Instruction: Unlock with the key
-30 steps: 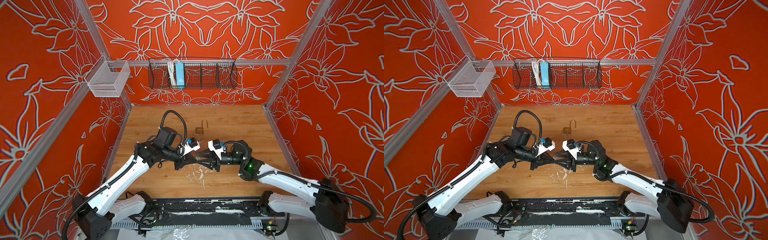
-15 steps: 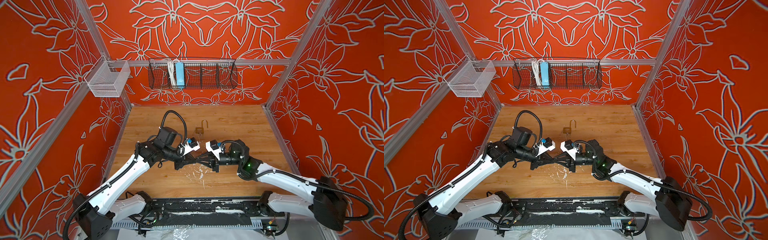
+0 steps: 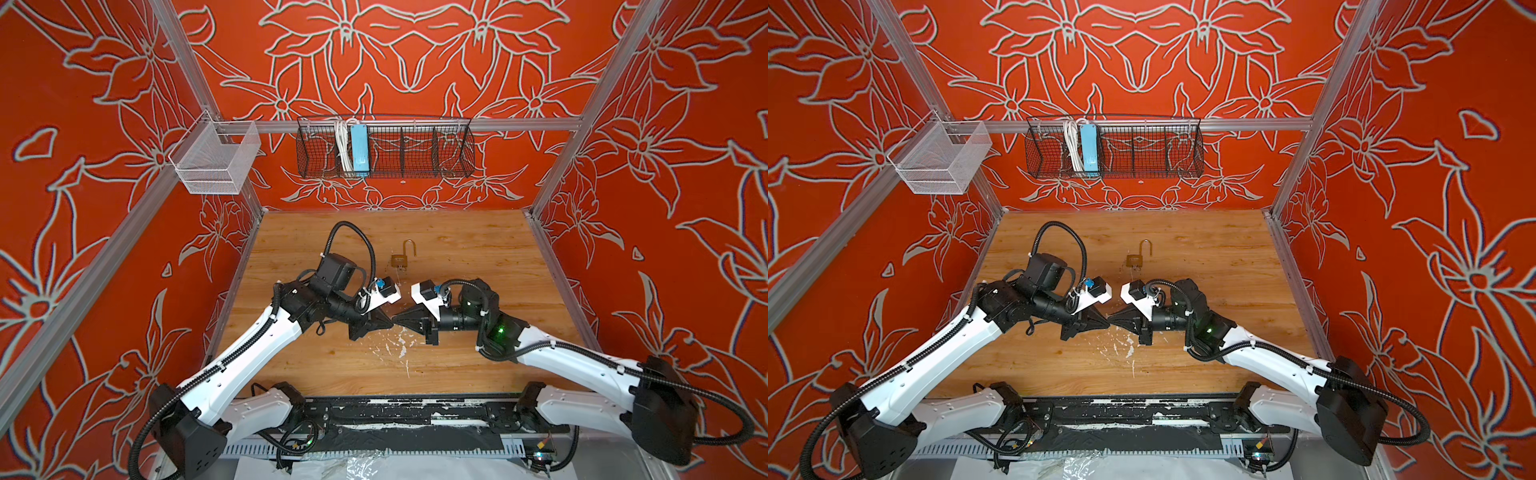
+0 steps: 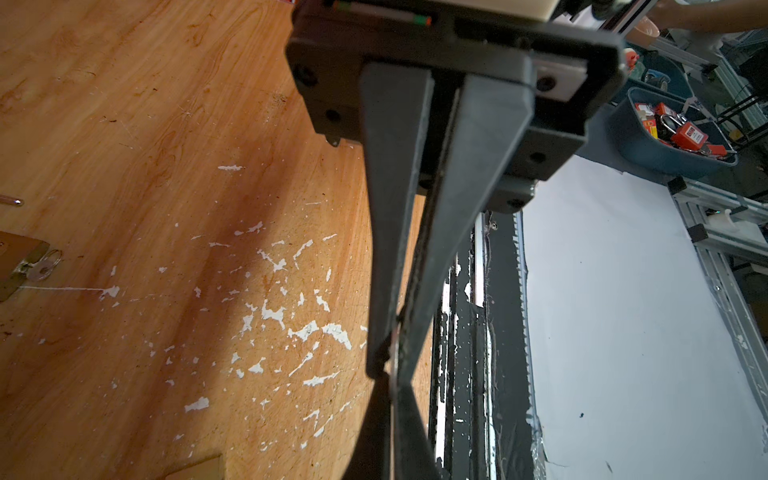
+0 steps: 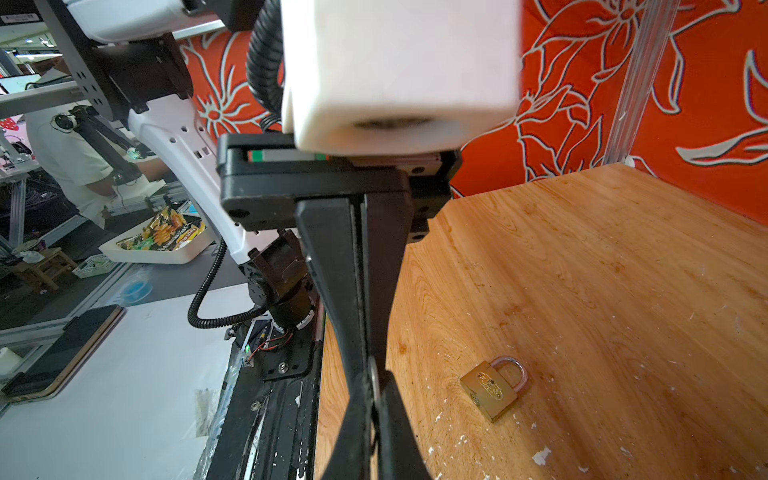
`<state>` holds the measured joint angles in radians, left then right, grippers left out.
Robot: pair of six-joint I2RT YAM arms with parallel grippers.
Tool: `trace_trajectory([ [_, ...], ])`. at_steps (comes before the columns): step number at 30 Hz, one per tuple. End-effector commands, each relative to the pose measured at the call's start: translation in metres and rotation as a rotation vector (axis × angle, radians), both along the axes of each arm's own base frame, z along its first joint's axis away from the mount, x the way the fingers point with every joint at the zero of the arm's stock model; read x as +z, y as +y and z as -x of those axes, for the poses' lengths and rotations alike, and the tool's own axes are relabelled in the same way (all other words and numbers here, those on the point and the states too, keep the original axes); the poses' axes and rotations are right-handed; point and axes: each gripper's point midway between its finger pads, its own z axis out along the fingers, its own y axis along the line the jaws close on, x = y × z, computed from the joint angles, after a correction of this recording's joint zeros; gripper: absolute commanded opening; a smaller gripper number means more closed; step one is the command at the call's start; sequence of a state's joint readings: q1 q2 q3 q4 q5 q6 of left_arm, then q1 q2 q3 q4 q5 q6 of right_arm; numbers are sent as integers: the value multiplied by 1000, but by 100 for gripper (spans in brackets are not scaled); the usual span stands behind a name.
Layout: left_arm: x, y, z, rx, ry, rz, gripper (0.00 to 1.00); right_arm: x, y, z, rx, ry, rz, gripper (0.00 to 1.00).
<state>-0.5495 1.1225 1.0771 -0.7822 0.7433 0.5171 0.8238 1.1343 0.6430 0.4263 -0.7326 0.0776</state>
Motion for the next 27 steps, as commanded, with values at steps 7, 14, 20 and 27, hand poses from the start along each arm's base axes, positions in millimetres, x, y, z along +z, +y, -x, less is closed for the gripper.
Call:
trace_trajectory([
  [7,3,6,-6,38,-12,-11,0,17,-6,-8,-69,-46,-31,0],
  [14,10,2,-7,105,-26,148,62,25,-15,-26,-203,-33,-103,0],
  [20,15,4,-20,264,-102,389,66,43,-20,-35,-264,-7,-239,0],
  [27,35,4,-23,299,-139,568,62,58,-15,-29,-202,34,-349,0],
])
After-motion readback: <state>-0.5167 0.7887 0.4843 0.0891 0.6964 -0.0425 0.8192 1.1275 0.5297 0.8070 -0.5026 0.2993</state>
